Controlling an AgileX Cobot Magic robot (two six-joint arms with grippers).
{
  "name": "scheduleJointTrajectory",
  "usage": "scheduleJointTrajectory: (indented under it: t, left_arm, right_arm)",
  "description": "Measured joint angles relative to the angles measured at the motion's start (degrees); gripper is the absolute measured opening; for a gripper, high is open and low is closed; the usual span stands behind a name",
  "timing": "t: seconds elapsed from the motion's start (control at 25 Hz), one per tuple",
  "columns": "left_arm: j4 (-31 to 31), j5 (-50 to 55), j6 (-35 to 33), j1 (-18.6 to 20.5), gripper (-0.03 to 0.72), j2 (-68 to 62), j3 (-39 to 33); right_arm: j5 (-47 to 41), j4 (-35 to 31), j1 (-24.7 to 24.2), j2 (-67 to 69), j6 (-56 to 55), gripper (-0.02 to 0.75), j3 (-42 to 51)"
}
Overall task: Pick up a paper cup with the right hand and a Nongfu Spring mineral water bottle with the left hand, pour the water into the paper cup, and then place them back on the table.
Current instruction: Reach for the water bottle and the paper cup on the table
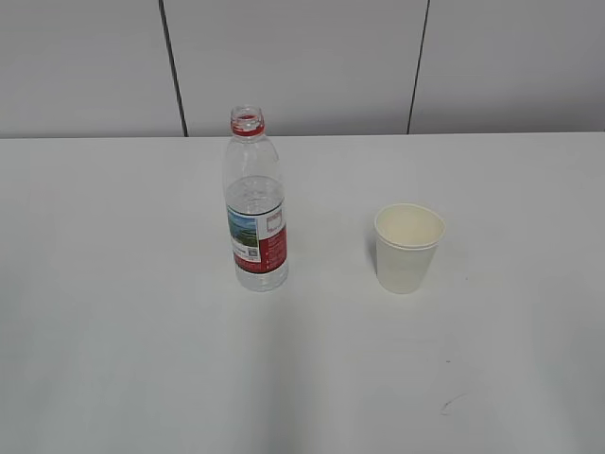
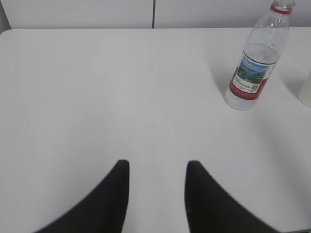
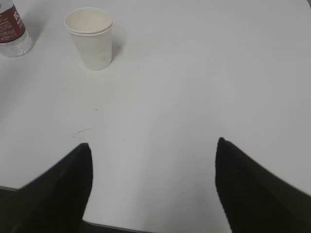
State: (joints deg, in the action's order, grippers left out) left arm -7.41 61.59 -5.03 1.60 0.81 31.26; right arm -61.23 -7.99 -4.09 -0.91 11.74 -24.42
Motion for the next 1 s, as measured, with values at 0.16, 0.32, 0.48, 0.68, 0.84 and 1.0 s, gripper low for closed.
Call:
scheduleJointTrajectory:
  t: [0.16, 0.32, 0.48, 0.68, 0.84, 1.0]
  left_arm:
    - [0.0, 0.0, 0.0, 0.0, 0.239, 0.0, 0.0]
    - [0.0, 0.0, 0.0, 0.0, 0.239, 0.0, 0.0]
    - [0.0, 0.0, 0.0, 0.0, 0.239, 0.0, 0.0]
    - [0.0, 0.0, 0.0, 0.0, 0.239, 0.0, 0.0]
    - [0.0, 0.0, 0.0, 0.0, 0.239, 0.0, 0.0]
    - [0.0, 0.0, 0.0, 0.0, 0.239, 0.0, 0.0]
  right_arm:
    - [0.0, 0.0, 0.0, 0.0, 0.0, 0.582, 0.0]
    - [0.0, 0.0, 0.0, 0.0, 0.0, 0.582, 0.0]
    - [0.0, 0.0, 0.0, 0.0, 0.0, 0.582, 0.0]
    - [0.0, 0.0, 0.0, 0.0, 0.0, 0.582, 0.0]
    - [0.0, 0.0, 0.0, 0.0, 0.0, 0.582, 0.0]
    - [0.0, 0.0, 0.0, 0.0, 0.0, 0.582, 0.0]
